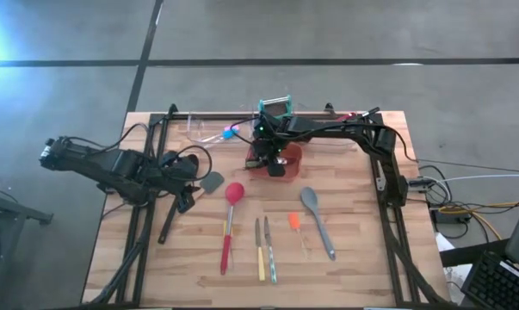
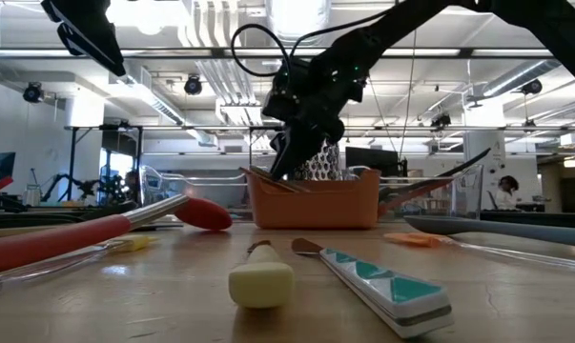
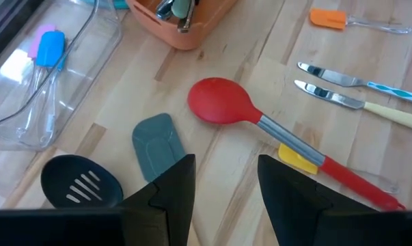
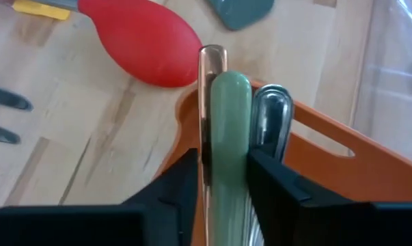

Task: Pick & Place Kitchen Items
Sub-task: Put the green table knife into the orange bin, then put the blue serving spoon into the right transparent bin

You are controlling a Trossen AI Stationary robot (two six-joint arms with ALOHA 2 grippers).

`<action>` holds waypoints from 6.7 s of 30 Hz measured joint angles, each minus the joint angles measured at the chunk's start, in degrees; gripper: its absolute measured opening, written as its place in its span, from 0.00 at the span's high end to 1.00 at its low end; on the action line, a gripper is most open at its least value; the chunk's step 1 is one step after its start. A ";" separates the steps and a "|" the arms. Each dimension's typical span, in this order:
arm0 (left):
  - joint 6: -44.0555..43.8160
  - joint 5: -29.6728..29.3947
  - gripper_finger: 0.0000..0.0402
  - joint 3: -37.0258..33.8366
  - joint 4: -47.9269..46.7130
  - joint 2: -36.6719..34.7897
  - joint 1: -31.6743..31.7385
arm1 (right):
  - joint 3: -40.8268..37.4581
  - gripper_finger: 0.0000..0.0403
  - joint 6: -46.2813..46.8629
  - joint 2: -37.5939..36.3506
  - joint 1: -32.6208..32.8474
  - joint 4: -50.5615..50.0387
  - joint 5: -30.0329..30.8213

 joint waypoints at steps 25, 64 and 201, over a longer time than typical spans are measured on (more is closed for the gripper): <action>0.48 0.02 0.59 0.00 0.04 0.02 0.00 | 27.42 0.72 18.74 -0.31 5.81 -39.97 5.88; 5.39 -0.02 0.59 0.00 0.22 0.04 -0.02 | -16.22 0.74 106.51 -29.33 44.53 -35.21 33.04; -12.85 -18.95 0.59 0.00 4.04 0.04 0.00 | 9.62 0.92 -7.73 -23.87 -16.18 -46.26 51.82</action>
